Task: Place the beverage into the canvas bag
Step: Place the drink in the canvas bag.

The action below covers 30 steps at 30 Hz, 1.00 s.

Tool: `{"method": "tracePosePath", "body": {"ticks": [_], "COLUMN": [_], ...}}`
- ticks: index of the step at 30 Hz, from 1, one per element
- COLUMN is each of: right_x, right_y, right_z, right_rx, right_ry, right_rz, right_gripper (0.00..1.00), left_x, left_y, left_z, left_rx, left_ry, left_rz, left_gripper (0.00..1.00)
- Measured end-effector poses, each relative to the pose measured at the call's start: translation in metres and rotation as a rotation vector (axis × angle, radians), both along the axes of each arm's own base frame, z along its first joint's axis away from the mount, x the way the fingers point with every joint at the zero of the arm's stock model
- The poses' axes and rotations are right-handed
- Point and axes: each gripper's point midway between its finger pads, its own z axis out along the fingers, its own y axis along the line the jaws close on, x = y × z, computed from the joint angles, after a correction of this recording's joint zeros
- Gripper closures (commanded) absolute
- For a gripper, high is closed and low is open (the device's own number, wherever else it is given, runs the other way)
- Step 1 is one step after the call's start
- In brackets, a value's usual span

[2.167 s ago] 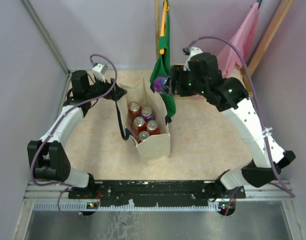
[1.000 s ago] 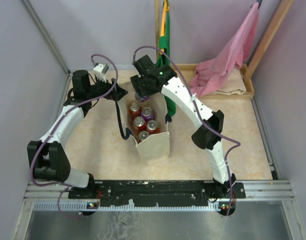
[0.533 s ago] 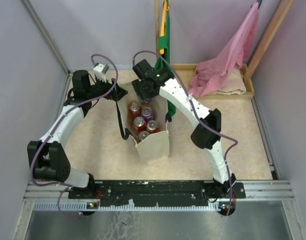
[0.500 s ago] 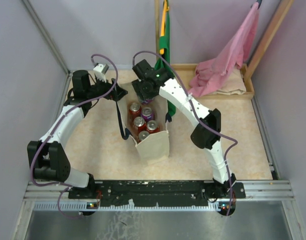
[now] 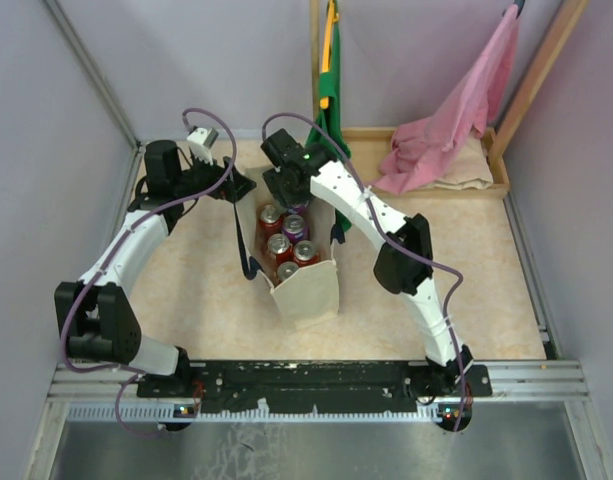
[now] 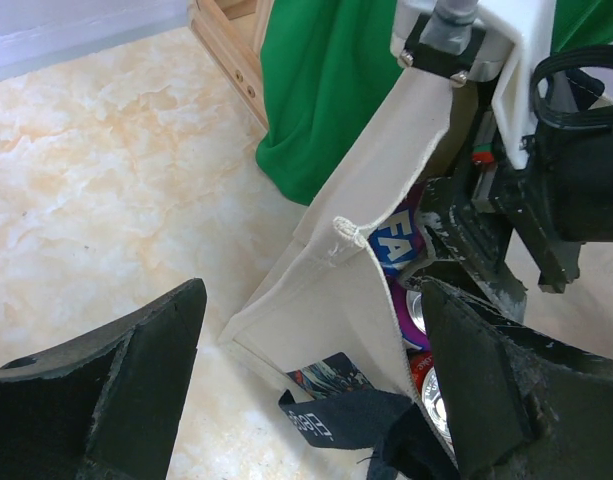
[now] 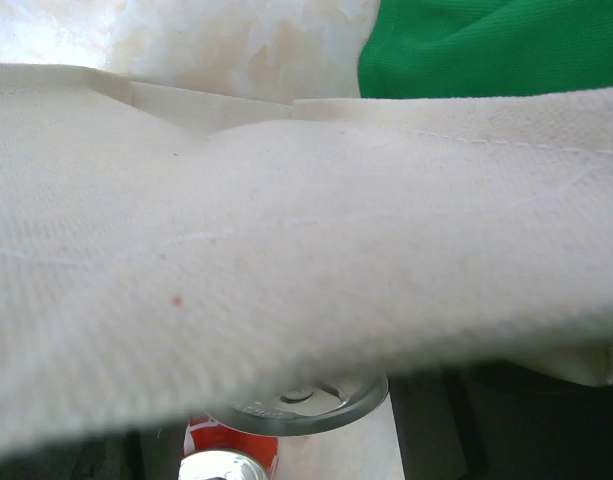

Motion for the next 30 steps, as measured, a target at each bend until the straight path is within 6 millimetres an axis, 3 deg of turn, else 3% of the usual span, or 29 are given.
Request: {"method": "tracePosePath", "body": {"ticks": [6, 13, 18, 23, 24, 25, 30], "right_x": [0.002, 0.005, 0.009, 0.015, 0.018, 0.020, 0.023], "right_y": [0.001, 0.001, 0.002, 0.005, 0.004, 0.004, 0.002], "right_z": [-0.006, -0.010, -0.019, -0.027, -0.027, -0.026, -0.026], "right_rx": [-0.006, -0.010, -0.015, -0.026, -0.030, -0.031, -0.040], "right_ry": [0.001, -0.008, -0.021, -0.053, -0.066, -0.075, -0.108], "right_rz": [-0.002, -0.007, -0.015, -0.020, -0.025, -0.029, -0.036], "right_gripper": [0.98, 0.52, 0.33, 0.21, 0.16, 0.03, 0.01], "left_x": [0.000, 0.000, -0.001, -0.001, -0.002, -0.002, -0.002], "left_y": [0.000, 0.000, 0.000, 0.000, 0.000, 0.000, 0.000], "left_z": [0.000, 0.000, 0.000, 0.002, 0.003, 0.003, 0.004], "left_rx": [-0.001, -0.001, -0.001, -0.003, -0.003, -0.004, -0.004], "left_ry": [0.000, 0.000, 0.001, -0.003, -0.004, -0.006, -0.008], "left_rz": [0.000, 0.000, 0.001, 0.002, 0.001, 0.001, 0.001], "left_gripper": [0.06, 0.06, 0.06, 0.06, 0.06, 0.06, 0.06]}}
